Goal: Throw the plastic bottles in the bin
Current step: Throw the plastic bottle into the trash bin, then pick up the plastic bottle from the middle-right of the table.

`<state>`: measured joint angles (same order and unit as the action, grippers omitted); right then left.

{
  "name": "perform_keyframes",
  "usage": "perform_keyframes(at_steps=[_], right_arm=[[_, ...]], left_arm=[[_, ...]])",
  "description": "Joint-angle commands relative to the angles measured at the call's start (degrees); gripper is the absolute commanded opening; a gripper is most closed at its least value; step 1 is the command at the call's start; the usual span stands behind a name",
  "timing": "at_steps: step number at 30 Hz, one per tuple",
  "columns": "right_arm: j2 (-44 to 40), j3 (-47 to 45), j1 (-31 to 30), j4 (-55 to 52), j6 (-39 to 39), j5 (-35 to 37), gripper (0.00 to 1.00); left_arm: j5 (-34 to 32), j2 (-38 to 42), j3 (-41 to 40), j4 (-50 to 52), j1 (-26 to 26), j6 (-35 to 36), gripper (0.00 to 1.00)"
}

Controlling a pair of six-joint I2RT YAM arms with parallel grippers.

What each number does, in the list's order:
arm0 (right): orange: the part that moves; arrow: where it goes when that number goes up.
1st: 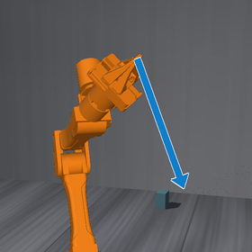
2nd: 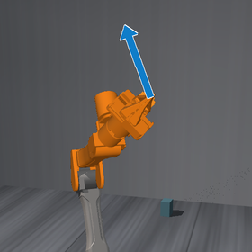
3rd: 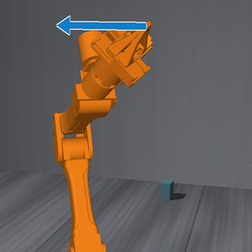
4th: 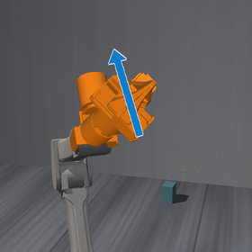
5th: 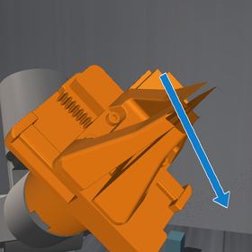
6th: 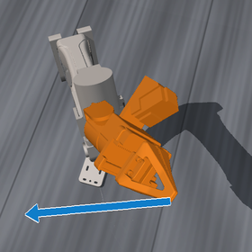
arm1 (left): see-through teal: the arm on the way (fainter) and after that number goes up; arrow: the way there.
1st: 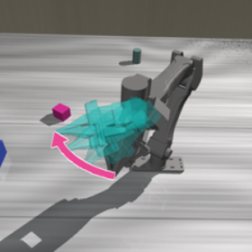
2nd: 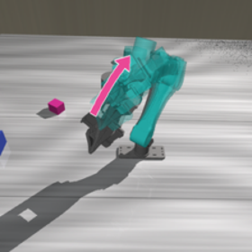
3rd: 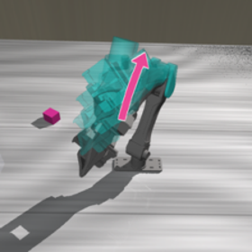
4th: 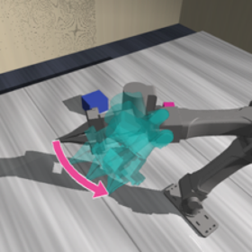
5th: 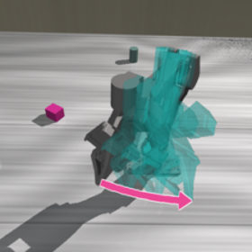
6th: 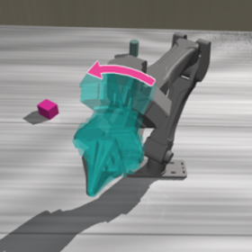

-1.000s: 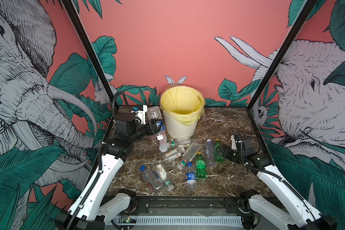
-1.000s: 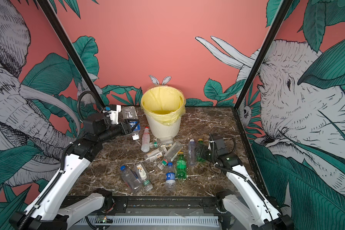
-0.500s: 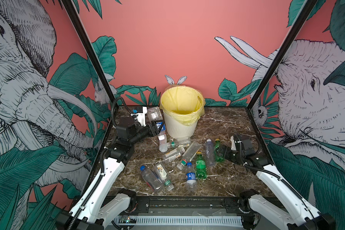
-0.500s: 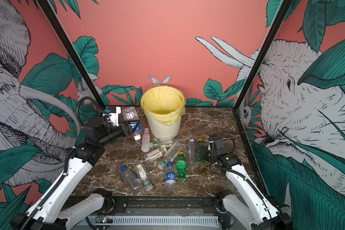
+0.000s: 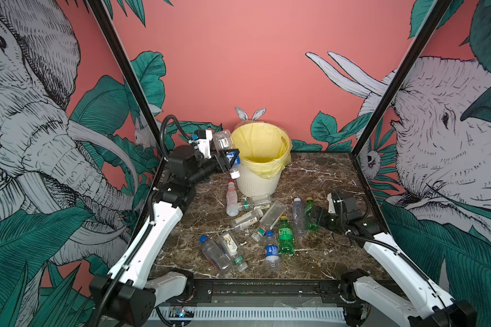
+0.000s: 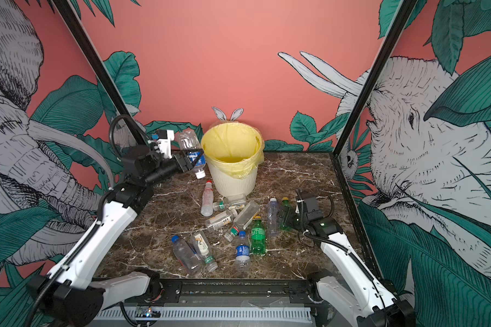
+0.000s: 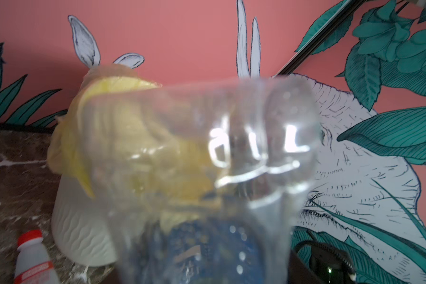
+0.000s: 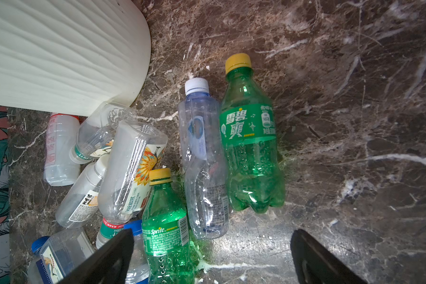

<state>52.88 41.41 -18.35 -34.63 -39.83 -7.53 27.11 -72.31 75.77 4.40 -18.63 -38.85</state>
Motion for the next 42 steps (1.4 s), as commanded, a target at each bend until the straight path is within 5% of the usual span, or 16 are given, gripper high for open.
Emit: perform_keyframes(at_steps=[1,5,14,24,33,42], right_arm=[[-1.0,1.0,0.2,-0.2,0.0,0.5,0.99],[-1.5,1.9,0.2,-1.7,0.1,0.8,0.99],[-3.9,3.4,0.3,-5.2,0.6,2.9,0.99],[-0.8,7.0,0.3,-9.9,-1.0,8.3,0.99],[-6.7,6.1,0.4,-9.5,-5.0,12.0,0.99],[-3.8,8.7,0.3,-12.0,1.2,9.4,0.99]], left_arm=[[1.5,-10.5,11.4,0.4,-0.5,-3.3,0.65],[2.9,-25.9,29.9,6.9,-1.3,-5.3,0.99],[0.8,-25.3,40.7,16.5,-1.4,0.6,1.00],[1.3,-13.1,30.7,21.2,-1.2,4.8,1.00],[-0.9,-2.7,19.7,24.9,-0.9,8.3,1.00],[-4.0,4.1,11.5,31.5,1.1,13.7,1.00]])
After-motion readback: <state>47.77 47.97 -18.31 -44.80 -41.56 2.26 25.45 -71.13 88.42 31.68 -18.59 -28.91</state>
